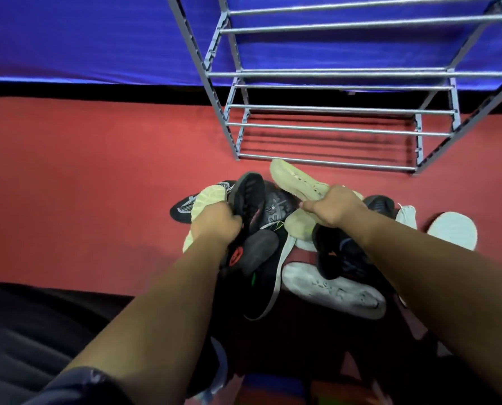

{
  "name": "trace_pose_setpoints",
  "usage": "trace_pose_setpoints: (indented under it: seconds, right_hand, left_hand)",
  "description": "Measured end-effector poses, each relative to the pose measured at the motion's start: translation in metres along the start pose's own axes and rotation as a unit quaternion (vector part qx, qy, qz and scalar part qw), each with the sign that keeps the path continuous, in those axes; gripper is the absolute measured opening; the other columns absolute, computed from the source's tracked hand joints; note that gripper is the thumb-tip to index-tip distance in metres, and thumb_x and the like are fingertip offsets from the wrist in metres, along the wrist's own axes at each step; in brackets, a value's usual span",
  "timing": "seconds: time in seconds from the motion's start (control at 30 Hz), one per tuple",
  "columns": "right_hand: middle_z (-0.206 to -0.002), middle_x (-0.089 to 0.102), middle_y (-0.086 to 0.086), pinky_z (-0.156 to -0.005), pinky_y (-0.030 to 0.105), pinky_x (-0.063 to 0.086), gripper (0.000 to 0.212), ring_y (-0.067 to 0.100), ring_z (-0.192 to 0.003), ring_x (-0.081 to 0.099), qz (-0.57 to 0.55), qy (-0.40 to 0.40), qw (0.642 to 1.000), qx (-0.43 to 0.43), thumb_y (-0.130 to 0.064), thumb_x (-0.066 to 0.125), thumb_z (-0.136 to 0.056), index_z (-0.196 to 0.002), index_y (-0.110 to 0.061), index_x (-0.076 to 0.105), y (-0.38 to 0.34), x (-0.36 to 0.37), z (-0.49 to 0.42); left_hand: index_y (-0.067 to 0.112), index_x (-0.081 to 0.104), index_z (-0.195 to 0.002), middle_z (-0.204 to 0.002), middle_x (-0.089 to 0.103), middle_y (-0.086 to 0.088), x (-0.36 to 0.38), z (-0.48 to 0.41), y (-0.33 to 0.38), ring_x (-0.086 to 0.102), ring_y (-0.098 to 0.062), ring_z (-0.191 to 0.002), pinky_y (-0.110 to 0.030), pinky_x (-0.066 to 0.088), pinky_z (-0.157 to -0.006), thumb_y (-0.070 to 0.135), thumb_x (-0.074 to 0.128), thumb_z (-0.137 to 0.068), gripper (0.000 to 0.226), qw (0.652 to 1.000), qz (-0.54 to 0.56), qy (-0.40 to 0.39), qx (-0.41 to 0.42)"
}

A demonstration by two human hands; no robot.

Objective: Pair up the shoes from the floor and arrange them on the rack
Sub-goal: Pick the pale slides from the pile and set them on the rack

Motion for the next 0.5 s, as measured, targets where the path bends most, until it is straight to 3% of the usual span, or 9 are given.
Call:
trace_pose_setpoints:
  seconds: [0.1, 0.2, 0.33, 0.43, 0.5]
  right_hand:
    - [-0.112, 0.066, 0.013, -0.086, 0.041, 0.055, 0.081, 0.036, -0.104, 0.065, 0.06, 0.067, 0.995, 0.04, -0.073, 0.069, -0.08, -0.126, -0.007, 0.061, 0.02, -0.004, 0.004]
    - [-0.136, 0.056, 0.019, -0.103, 0.049, 0.047, 0.089, 0.042, -0.127, 0.053, 0.114, 0.123, 0.983, 0.08, -0.071, 0.066, -0.081, -0.139, -0.006, 0.049, 0.044, -0.009, 0.007]
    - [-0.141, 0.052, 0.021, -0.107, 0.047, 0.042, 0.089, 0.042, -0.134, 0.048, 0.082, 0.102, 0.98, 0.148, -0.066, 0.063, -0.083, -0.144, -0.003, 0.046, 0.076, -0.015, 0.009]
    - [-0.138, 0.052, 0.021, -0.107, 0.046, 0.042, 0.088, 0.041, -0.131, 0.048, 0.11, 0.103, 0.979, 0.136, -0.062, 0.066, -0.08, -0.143, -0.003, 0.047, 0.087, -0.015, 0.012]
    - [-0.14, 0.051, 0.019, -0.108, 0.046, 0.041, 0.086, 0.041, -0.133, 0.046, 0.106, 0.1, 0.981, 0.131, -0.06, 0.069, -0.08, -0.143, -0.005, 0.047, 0.087, -0.014, 0.013]
  left_hand:
    - [0.015, 0.063, -0.108, -0.103, 0.073, -0.013, 0.012, 0.012, 0.049, 0.07, -0.038, -0.098, -0.041, 0.056, -0.08, 0.033, 0.055, -0.092, 0.026, 0.994, 0.01, 0.063, 0.088]
    - [0.012, 0.061, -0.117, -0.109, 0.073, -0.014, 0.036, 0.013, 0.088, 0.068, -0.038, -0.1, -0.043, 0.058, -0.083, 0.029, 0.055, -0.096, 0.028, 0.991, 0.072, 0.008, 0.113]
    - [0.003, 0.048, -0.141, -0.124, 0.067, -0.018, 0.085, 0.012, 0.106, 0.068, -0.037, -0.11, -0.041, 0.058, -0.087, 0.028, 0.064, -0.093, 0.057, 0.981, 0.108, -0.15, 0.056]
    - [0.002, 0.036, -0.15, -0.13, 0.064, -0.02, 0.108, 0.011, 0.102, 0.066, -0.04, -0.117, -0.041, 0.054, -0.089, 0.024, 0.066, -0.094, 0.068, 0.985, 0.119, -0.118, 0.044]
    - [0.002, 0.041, -0.147, -0.13, 0.064, -0.019, 0.114, 0.008, 0.104, 0.065, -0.039, -0.118, -0.041, 0.054, -0.092, 0.024, 0.069, -0.091, 0.067, 0.982, 0.153, -0.104, 0.028]
Point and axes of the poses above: each hand's wrist, its own z-axis away from the middle knuckle, its own x-axis out of the palm, y = z × x, the point moved 1 cm from there along -z, towards the middle knuckle
